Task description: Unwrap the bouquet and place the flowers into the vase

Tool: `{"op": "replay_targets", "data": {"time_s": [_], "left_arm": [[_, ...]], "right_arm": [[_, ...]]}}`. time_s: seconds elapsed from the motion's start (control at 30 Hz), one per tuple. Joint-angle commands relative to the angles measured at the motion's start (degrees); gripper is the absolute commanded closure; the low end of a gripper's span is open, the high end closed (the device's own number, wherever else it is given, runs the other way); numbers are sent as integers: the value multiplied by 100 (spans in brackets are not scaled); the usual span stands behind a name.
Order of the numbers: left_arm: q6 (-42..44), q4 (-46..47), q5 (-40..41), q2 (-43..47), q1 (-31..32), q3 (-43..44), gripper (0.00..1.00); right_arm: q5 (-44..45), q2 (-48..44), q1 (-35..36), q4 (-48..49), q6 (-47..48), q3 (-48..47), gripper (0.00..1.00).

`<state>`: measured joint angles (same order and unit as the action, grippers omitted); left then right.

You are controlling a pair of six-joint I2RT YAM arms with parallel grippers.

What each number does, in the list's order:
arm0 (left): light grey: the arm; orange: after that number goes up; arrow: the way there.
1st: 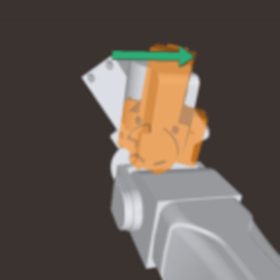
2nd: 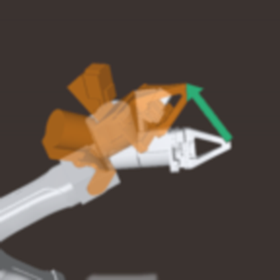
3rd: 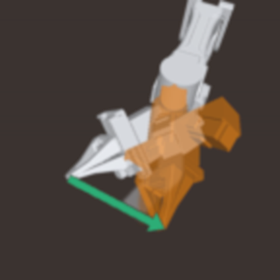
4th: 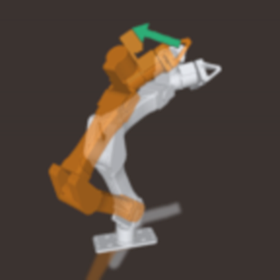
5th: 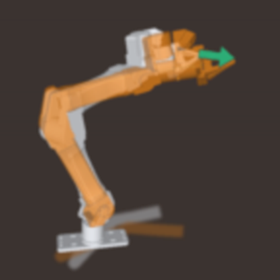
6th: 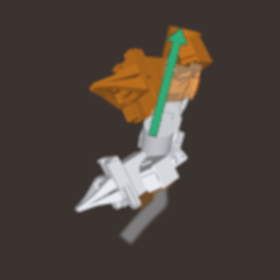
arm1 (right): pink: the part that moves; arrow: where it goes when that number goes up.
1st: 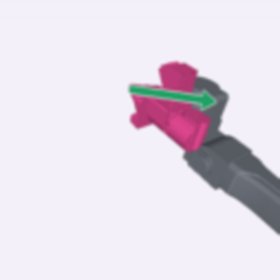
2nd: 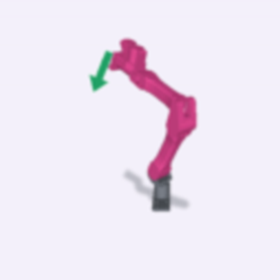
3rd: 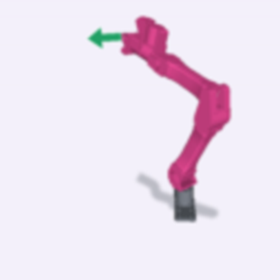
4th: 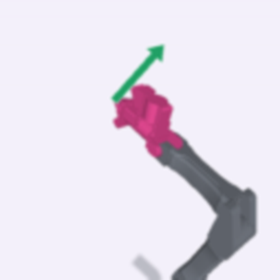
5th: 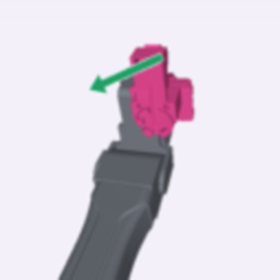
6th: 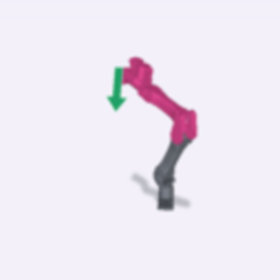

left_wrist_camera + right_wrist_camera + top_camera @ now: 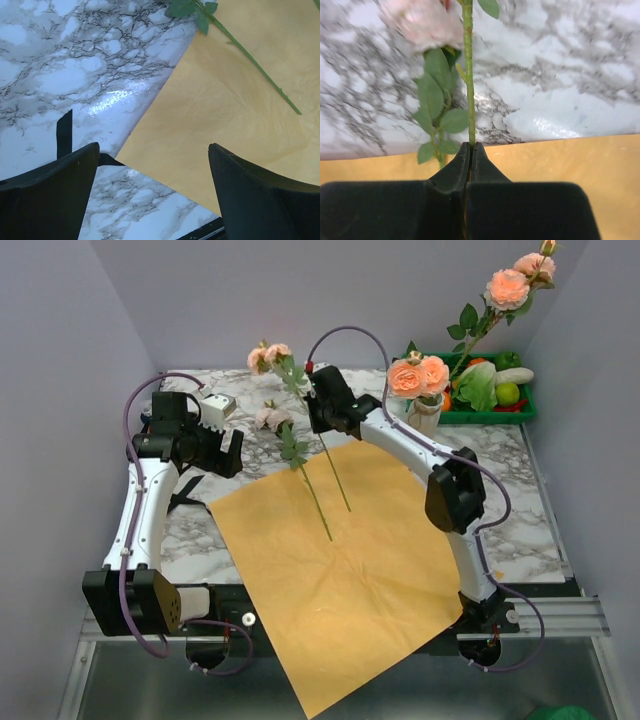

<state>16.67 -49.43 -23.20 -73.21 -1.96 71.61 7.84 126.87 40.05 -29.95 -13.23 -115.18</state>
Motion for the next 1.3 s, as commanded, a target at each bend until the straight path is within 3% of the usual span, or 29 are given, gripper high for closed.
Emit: {"op": "replay_targets", "data": {"time_s": [0.0,0.27,0.63,0.77,0.93,1.1,1.27], "left_arm": [[38,-155,-123,254,-42,177,1],[12,-190,-184,307,-42,239,1],[-67,-163,-176,202,-50,292,1],[-50,-163,-176,219,-50,300,1],[-6,-172,-176,184,-50,336,1],[-23,-155,-246,105,-50,362,1],[-14,-155,-290,26,-50,485,1]], "right_arm": [[113,-776,29,718,225,56,99],[-54,-2139,266,1895,760,891,99],[376,-3949,794,2459,2017,522,99],[814,-4924,802,3281,2657,1179,99],[1553,-6357,785,4637,3581,2867,99],[2020,-6894,584,5272,4206,3536,99],[1890,-6991,-128,5386,4031,3870,99]]}}
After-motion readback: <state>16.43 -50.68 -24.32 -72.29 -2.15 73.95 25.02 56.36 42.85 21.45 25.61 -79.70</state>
